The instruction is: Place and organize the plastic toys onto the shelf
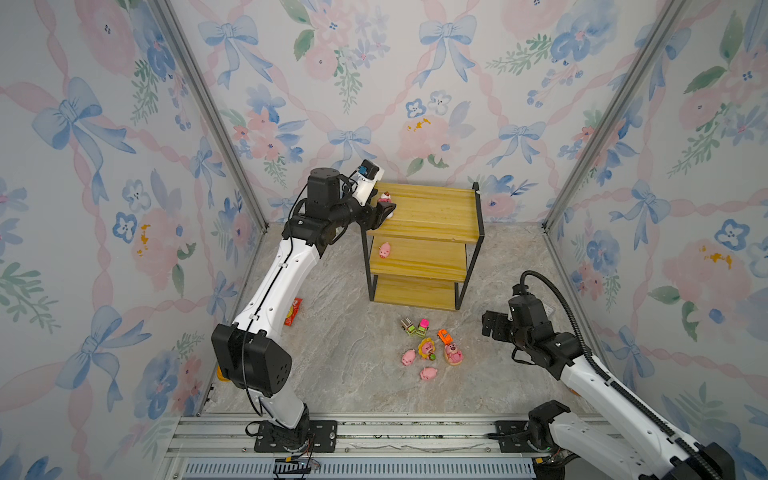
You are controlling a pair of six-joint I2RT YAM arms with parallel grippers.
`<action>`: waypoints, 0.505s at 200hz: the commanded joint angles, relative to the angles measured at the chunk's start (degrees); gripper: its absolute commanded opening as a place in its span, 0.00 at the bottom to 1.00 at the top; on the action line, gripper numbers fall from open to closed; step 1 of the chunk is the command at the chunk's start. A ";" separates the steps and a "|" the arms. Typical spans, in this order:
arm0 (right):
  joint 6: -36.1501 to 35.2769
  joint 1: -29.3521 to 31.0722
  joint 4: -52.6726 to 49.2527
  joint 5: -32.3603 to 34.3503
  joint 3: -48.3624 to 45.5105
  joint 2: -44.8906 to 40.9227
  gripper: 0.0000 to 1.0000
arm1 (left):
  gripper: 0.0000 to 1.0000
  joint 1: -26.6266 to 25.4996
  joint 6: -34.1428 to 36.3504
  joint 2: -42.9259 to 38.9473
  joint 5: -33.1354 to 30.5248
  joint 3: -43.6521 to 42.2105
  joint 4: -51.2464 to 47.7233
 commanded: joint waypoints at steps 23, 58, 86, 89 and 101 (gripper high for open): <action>-0.79 0.68 0.92 -1.08 0.78 0.42 0.97 | 0.75 0.42 -0.81 -1.65 -0.94 -0.65 -1.30; -1.04 0.68 1.08 -1.38 0.78 0.49 0.97 | 0.76 0.24 -0.99 -1.79 -0.44 -0.06 -1.23; -0.99 0.69 1.09 -1.62 0.69 0.50 0.97 | 0.76 0.15 -1.21 -1.48 -0.24 0.82 -1.23; -0.99 0.73 1.18 -1.60 0.69 0.45 0.97 | 0.76 0.15 -1.32 -1.59 -0.24 0.84 -1.28; -1.10 0.72 1.08 -1.59 0.68 0.28 0.97 | 0.77 0.06 -1.32 -1.69 -0.53 0.84 -1.23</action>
